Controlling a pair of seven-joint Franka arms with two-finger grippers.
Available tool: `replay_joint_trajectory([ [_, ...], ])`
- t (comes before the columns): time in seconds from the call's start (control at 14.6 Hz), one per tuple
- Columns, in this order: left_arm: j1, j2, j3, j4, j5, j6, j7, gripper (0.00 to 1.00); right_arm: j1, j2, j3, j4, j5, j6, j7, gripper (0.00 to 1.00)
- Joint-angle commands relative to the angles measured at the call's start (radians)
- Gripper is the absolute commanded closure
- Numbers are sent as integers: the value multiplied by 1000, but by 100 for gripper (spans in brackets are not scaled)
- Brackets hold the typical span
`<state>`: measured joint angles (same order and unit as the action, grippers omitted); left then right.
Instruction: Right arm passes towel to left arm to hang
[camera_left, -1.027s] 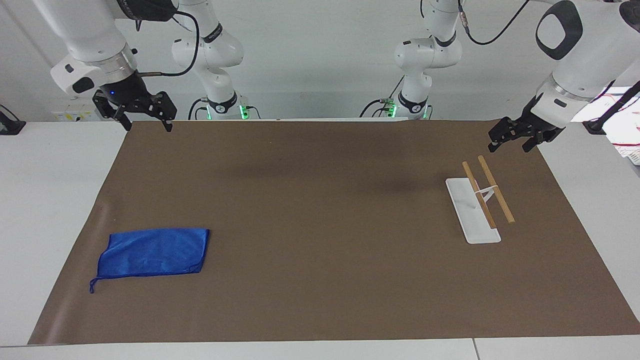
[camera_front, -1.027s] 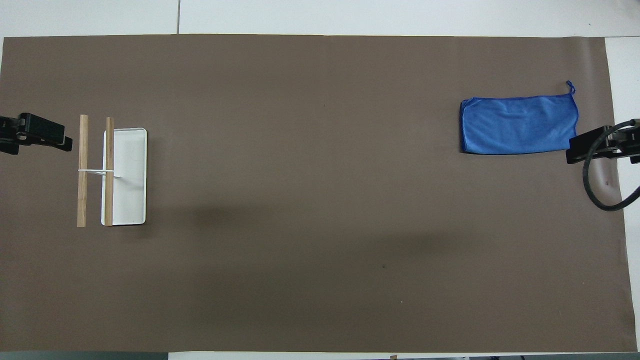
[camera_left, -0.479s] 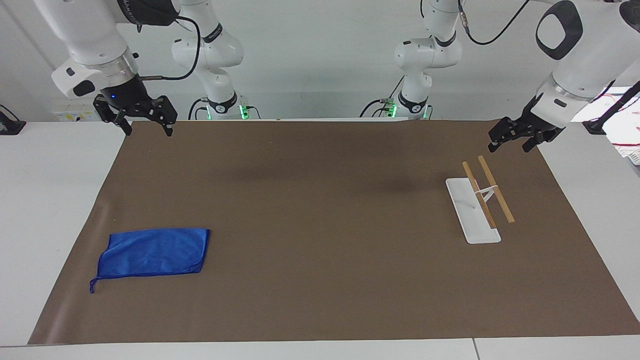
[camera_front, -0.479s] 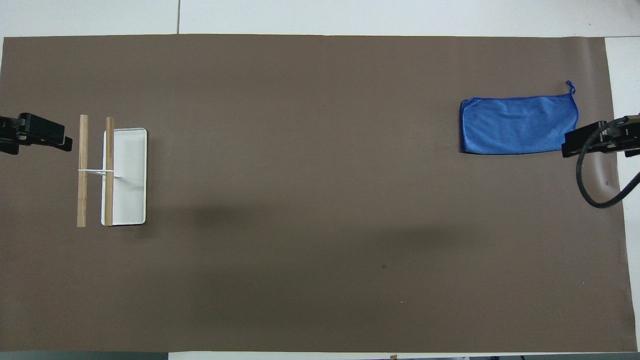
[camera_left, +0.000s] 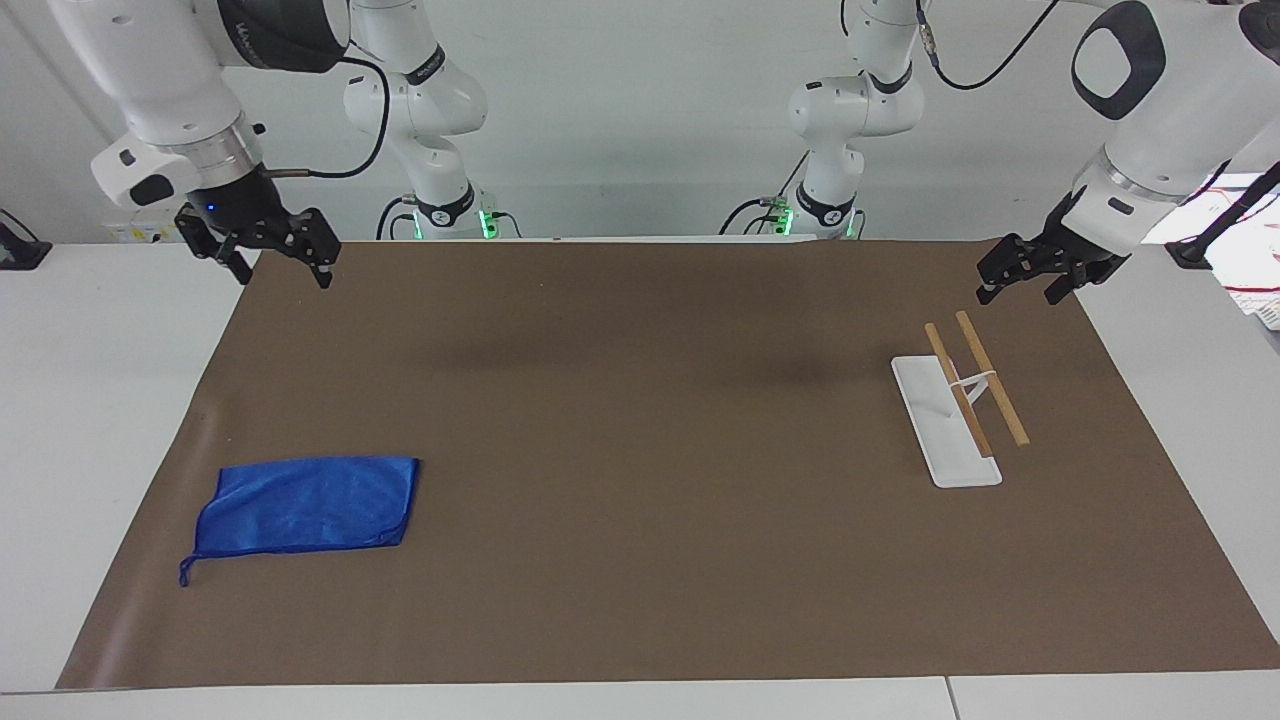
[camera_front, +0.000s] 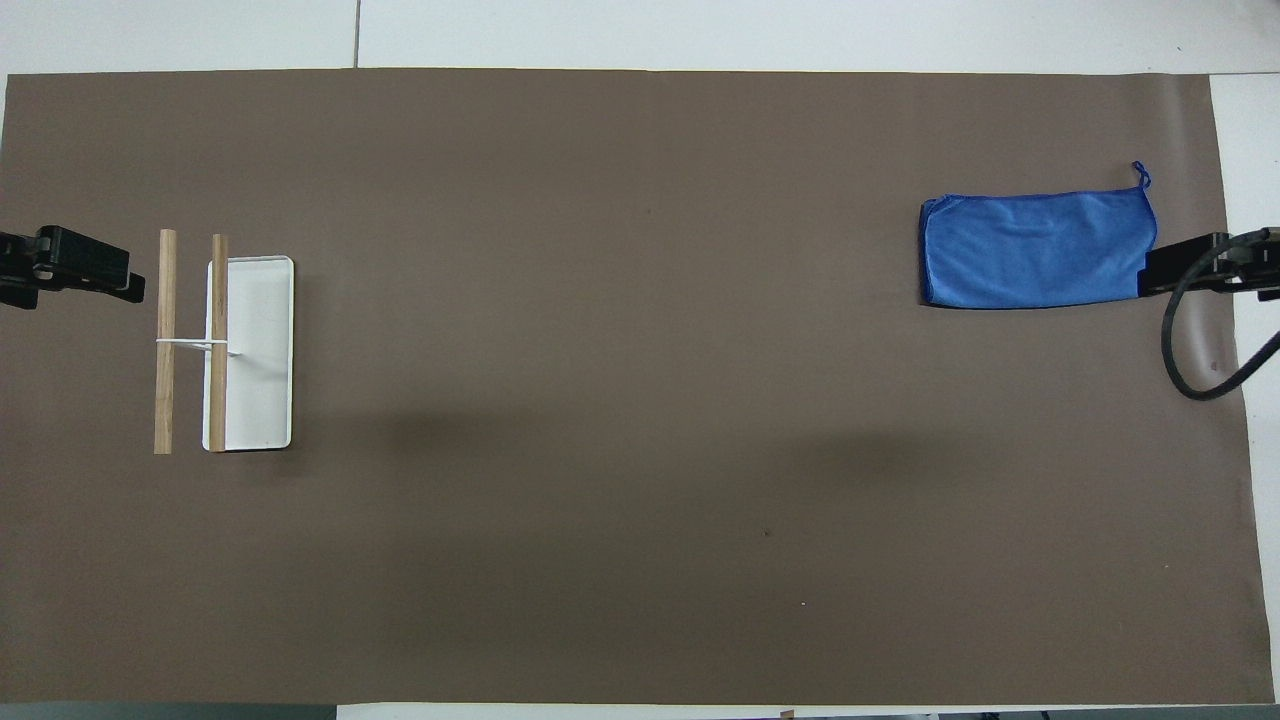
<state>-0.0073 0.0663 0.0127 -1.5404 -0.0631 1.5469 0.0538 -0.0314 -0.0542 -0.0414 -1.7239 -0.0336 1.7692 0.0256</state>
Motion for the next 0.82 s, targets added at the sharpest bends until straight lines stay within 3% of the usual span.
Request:
replay_joint_trajectory([
  [0.0,7,-16,-3,-12,17,-8,9,0,-53,0,3,-201,-3,278,-27,0],
  [0.34,7,-16,-3,-12,17,-8,9,0,-79,243,5,-191,26,613,-32,0],
  [0.48,7,-16,-3,-12,17,-8,9,0,-88,327,6,-186,40,699,-61,0],
  [0.68,7,-16,-3,-12,17,-8,9,0,-110,476,6,-125,159,792,-192,0],
  [0.75,7,-16,-3,-12,17,-8,9,0,-108,493,6,-126,168,820,-208,0],
])
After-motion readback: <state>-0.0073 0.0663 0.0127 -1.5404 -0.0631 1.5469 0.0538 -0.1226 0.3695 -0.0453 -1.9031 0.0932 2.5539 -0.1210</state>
